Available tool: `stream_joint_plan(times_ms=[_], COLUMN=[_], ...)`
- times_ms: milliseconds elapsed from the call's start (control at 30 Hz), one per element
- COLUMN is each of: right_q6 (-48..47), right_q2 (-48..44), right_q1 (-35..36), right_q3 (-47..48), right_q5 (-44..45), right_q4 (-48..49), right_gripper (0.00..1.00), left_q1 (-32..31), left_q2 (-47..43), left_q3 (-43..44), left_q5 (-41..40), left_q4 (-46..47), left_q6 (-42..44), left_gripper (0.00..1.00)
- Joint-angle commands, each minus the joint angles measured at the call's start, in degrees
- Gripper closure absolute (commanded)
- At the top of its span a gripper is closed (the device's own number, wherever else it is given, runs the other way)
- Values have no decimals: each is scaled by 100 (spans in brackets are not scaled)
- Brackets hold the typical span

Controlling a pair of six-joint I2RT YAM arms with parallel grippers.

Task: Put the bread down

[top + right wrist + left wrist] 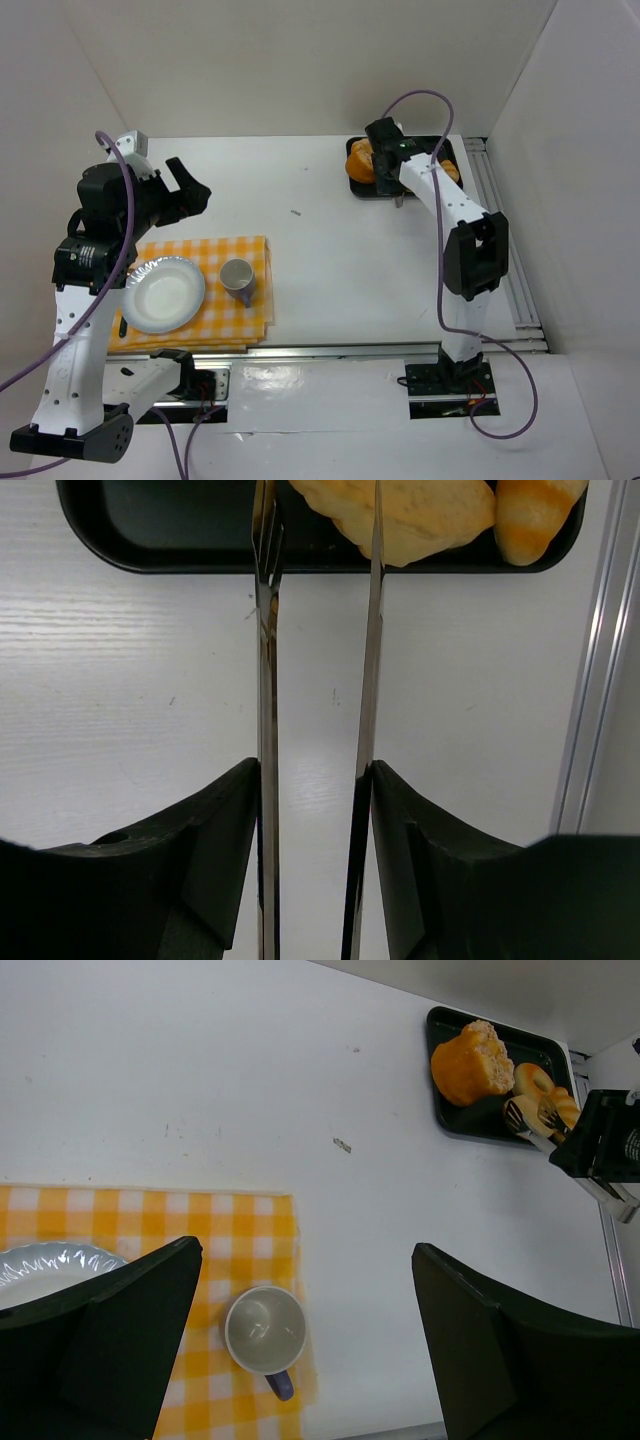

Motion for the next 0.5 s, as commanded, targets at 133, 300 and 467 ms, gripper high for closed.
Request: stream_joint_plan(times_ms=[133, 300, 467], right_q6=[-147, -147, -147], right_q2=[261, 481, 482], right_q1=[3, 3, -50], right_q3=[394, 525, 579], right_q5=[475, 616, 678], right_q4=[-233, -233, -162], right_gripper=[45, 47, 61], left_q1=[36, 36, 36], left_q2=[-62, -62, -62], left_q3=[24, 24, 24], left_q5=[31, -22, -22], left_q4=[220, 220, 220], left_q6=[90, 90, 90], left_gripper=[0, 0, 0])
